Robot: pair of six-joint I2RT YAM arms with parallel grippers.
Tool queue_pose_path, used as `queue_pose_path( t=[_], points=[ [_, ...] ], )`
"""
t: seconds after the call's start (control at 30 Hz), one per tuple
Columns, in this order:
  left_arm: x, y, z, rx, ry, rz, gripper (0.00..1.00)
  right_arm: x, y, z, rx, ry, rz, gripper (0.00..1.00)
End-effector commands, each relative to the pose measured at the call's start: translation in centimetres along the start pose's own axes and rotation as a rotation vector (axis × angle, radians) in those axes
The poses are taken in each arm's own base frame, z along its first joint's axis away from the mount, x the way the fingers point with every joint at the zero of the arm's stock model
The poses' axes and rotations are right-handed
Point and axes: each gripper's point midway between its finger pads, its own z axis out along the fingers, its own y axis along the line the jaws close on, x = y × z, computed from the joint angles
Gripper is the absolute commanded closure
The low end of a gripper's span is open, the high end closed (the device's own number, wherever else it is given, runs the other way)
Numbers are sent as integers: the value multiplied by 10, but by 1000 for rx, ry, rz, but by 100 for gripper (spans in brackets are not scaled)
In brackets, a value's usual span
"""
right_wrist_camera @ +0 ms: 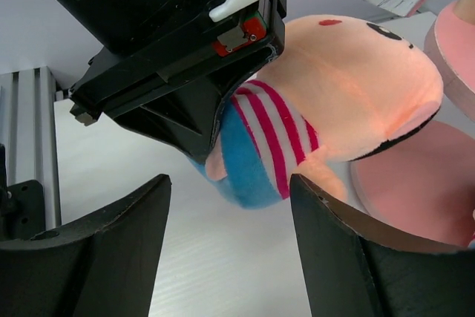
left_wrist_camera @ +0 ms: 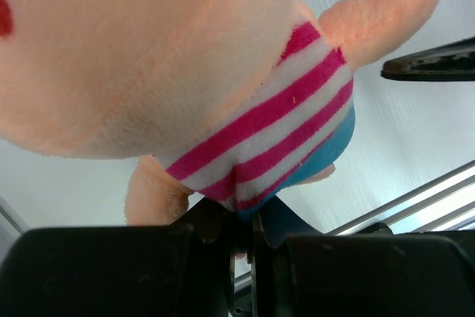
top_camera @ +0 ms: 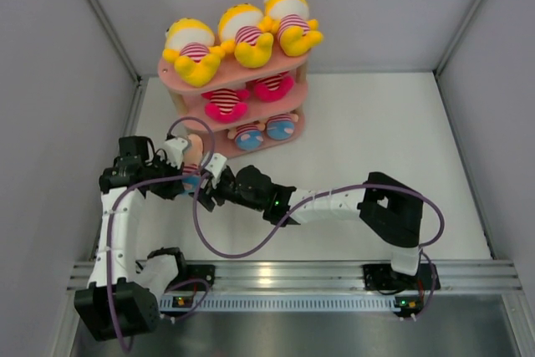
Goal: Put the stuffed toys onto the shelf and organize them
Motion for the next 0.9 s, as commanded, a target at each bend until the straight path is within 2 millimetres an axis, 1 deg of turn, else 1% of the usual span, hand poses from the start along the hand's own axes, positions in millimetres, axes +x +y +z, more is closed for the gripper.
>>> queue_pose_path(
  t=[0.0, 0.13, 0.17, 0.2, 0.23, 0.27, 0.3, 0.37, 0.43, 0.6, 0.7, 0.87],
  points=[
    [-19, -8, -12, 34, -61, 56, 100, -25, 10, 0, -25, -64, -20, 34],
    [-21, -12, -13, 51, -63, 72, 100, -37, 14, -16, -63, -99, -83, 34],
    [-22, -13, -13, 55, -63, 77, 100, -37, 18, -19, -94, -97, -102, 33],
    [-23, -14, -13, 57, -62, 76, 100, -41, 19, -25, -105, -99, -149, 30],
    [-24, -13, -13, 56, -61, 76, 100, -36, 20, -29, -124, -75, -174, 29],
    [-25, -13, -13, 57, -60, 72, 100, -37, 20, -34, -134, -72, -202, 29],
    [-26, -12, -13, 53, -58, 69, 100, -36, 22, -36, -154, -68, -248, 28],
    [-28, -13, -14, 53, -60, 72, 100, -34, 21, -40, -164, -65, -285, 28],
    [-29, -15, -16, 65, -65, 81, 100, -34, 21, -37, -170, -69, -342, 28],
    [-31, -22, -15, 102, -62, 100, 100, -34, 16, -27, -164, -61, -378, 29],
    [-35, -24, -13, 125, -59, 108, 100, -29, 7, -19, -135, -41, -384, 30],
    [-40, -29, -15, 148, -72, 110, 100, -19, -9, -3, -79, -3, -371, 33]
  ],
)
